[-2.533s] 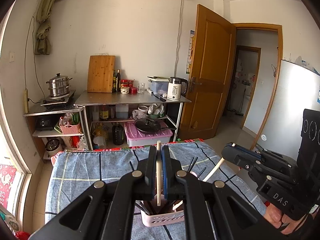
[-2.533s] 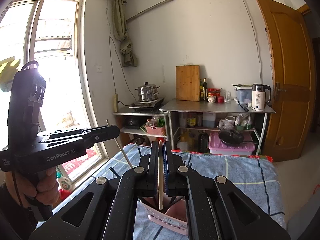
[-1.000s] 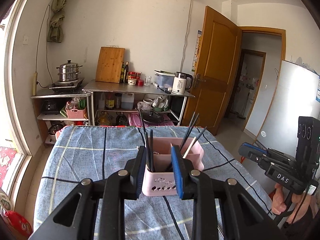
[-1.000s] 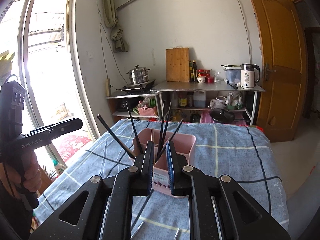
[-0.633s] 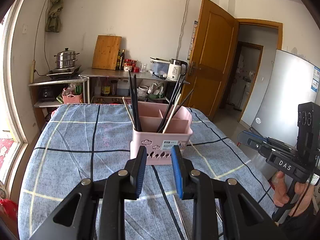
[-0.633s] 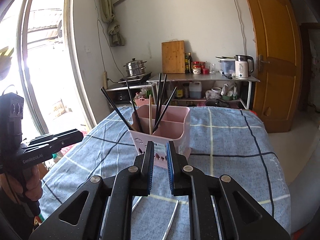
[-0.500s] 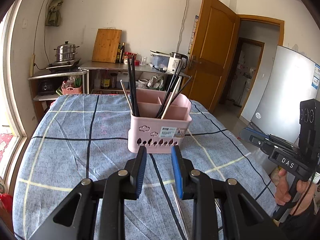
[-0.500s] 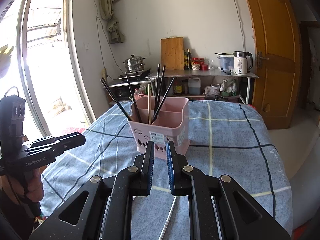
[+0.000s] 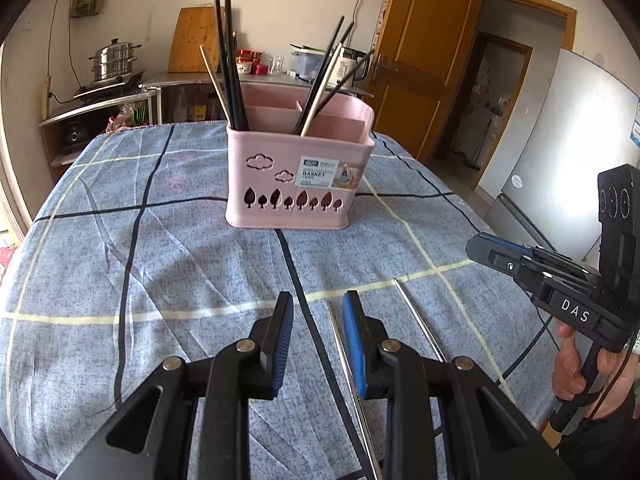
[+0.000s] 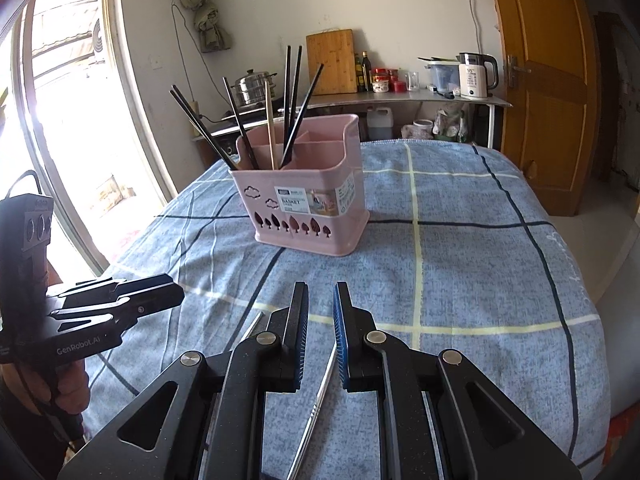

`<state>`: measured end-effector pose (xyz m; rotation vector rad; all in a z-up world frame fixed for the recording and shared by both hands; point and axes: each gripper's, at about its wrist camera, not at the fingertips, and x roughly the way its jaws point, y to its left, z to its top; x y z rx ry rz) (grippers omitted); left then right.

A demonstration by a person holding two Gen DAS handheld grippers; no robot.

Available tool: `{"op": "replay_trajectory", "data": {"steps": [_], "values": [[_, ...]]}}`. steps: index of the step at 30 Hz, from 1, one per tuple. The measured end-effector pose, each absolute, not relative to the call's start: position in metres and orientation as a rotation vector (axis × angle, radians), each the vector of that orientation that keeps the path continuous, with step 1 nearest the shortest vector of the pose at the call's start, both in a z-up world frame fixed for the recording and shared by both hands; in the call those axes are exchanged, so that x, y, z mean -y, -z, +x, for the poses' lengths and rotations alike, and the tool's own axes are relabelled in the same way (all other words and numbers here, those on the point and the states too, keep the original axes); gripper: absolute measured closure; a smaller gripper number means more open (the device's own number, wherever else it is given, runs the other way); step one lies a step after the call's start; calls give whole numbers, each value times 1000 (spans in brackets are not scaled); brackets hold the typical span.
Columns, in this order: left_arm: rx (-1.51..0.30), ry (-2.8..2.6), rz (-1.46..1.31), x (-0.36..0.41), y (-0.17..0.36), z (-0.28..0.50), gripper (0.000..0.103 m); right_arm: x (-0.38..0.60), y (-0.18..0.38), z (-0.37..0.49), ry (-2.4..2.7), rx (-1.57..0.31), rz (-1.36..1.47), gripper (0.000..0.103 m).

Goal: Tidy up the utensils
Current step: 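Grasp a metal chopstick with the left tool while the right tool grasps another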

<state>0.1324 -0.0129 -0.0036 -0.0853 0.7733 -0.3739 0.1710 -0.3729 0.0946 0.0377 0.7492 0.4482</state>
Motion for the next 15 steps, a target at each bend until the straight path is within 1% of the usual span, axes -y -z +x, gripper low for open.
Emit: {"op": "replay_trajectory", "data": {"steps": [8,15], "values": [[-896,388,-64,35,34,149,76,371,-58,185,-439,-867,35,90],[-959,390,-53,50,52,162,76,364,-36,196,-437,-952,5,90]]}}
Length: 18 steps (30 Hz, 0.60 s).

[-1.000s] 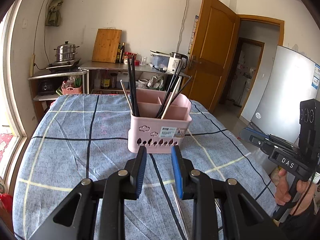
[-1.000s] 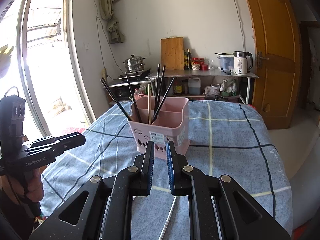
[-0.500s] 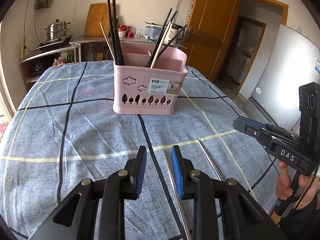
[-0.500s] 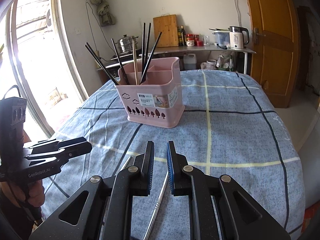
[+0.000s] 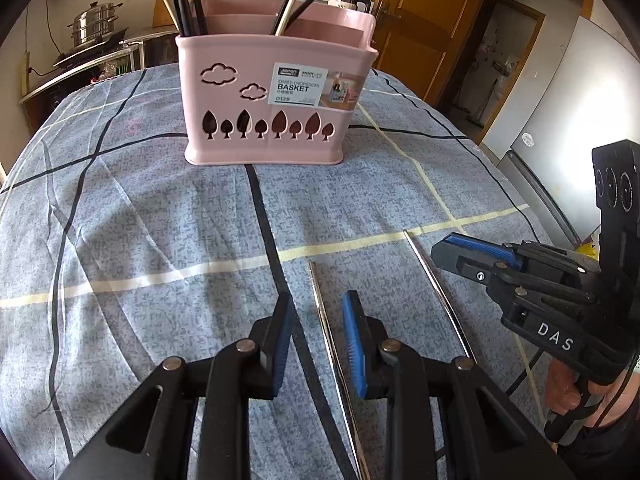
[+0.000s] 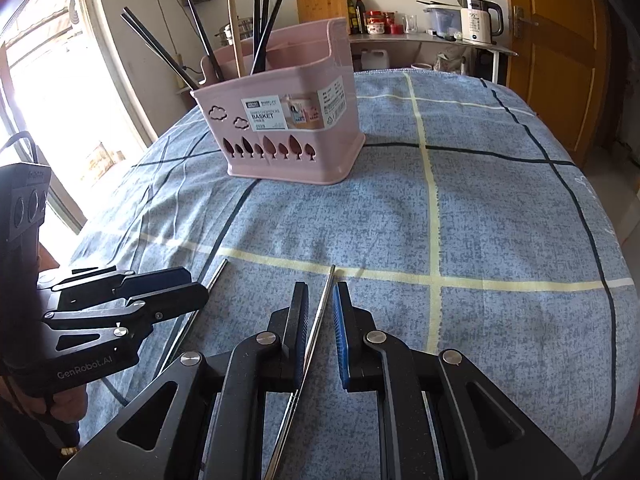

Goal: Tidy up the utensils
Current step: 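Grasp a metal chopstick with the left tool while the right tool grasps another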

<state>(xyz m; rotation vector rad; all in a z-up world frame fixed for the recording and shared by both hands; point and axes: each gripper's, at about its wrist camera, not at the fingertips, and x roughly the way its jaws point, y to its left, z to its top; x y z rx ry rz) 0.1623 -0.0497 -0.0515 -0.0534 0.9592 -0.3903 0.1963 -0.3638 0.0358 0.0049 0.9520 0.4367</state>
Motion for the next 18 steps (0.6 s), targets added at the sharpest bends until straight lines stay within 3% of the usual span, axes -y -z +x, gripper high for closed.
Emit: {"op": "replay_trajectory", "data": {"steps": [7,18], "values": [[-964,380,-13,61,57,170,76,356,-24,207,-419,-1000,-32,90],[-953,339,54,70,57,174,96,341,-25,208,-375,-1008,-142,95]]}}
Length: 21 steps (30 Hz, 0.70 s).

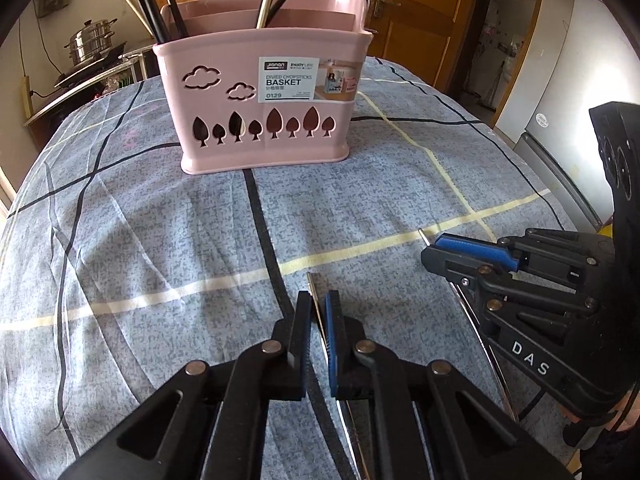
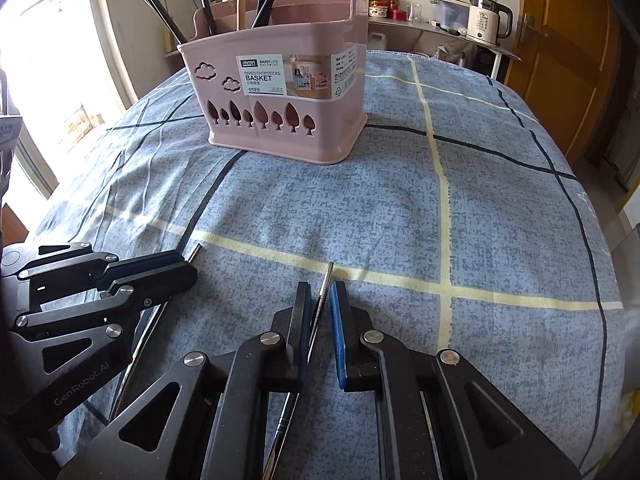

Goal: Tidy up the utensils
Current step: 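Grasp a metal chopstick with the left tool while the right tool grasps another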

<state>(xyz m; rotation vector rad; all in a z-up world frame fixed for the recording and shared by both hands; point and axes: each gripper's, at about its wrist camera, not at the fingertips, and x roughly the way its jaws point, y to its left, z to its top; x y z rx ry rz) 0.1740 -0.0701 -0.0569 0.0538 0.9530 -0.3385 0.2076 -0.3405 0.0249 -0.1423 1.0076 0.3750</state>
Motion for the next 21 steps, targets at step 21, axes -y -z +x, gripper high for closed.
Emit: {"op": "replay_trajectory", "data": {"steps": [21], "values": [[-821,375,1,47,-15,172,99,354,-90,204,-454,-857,-31,99]]}}
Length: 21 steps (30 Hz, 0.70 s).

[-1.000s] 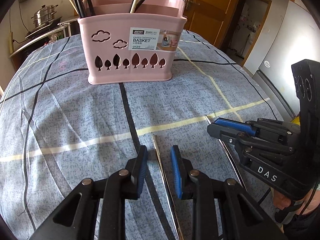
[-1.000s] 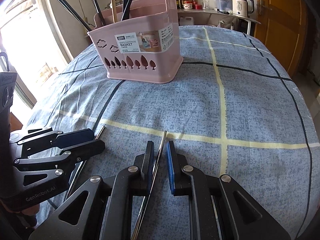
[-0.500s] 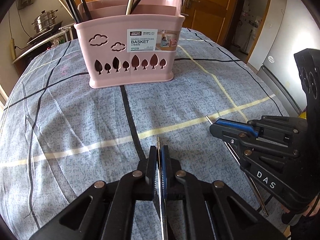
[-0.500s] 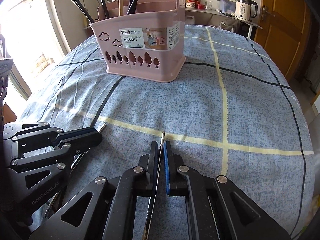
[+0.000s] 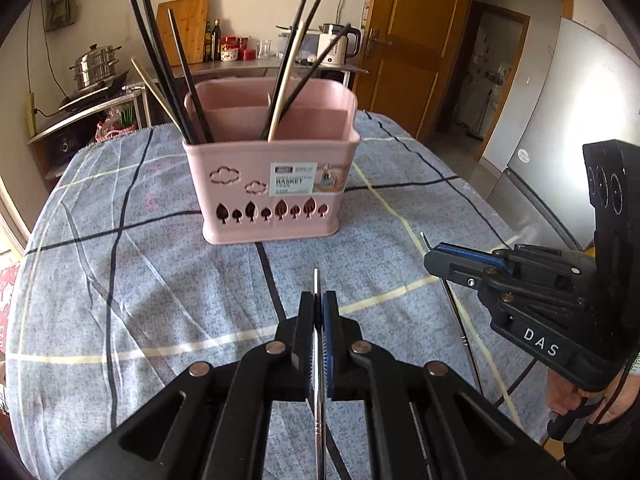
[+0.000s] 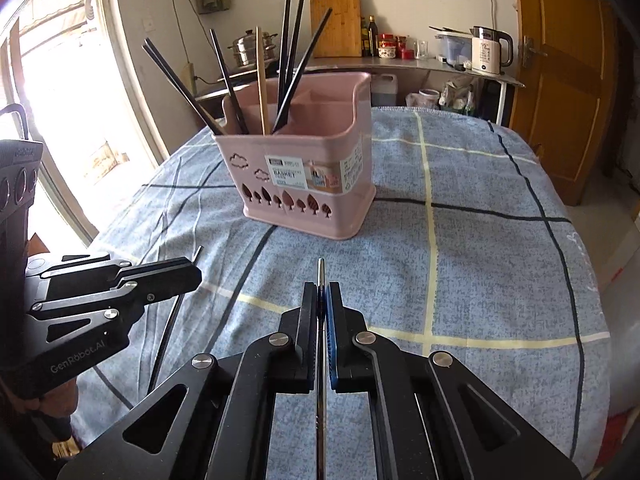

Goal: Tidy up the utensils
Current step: 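Grasp a metal chopstick with the left tool while the right tool grasps another, then lift both metal chopsticks and carry them over the pink basket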

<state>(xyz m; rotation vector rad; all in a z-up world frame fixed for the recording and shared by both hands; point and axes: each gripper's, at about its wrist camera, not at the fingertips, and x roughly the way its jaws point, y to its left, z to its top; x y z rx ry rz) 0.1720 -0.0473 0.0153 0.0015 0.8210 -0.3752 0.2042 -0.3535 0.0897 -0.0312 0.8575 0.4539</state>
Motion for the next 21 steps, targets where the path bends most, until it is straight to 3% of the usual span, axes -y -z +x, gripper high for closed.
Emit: {"op": "replay_trajectory", "data": {"steps": [11,21], "values": [[-688,395,-30,28,-69,160,99,366,-144,192,-463,-698,6,99],[-658,415,-35,25,-80,156,99,366,-157,186,-476,-657,3,99]]}}
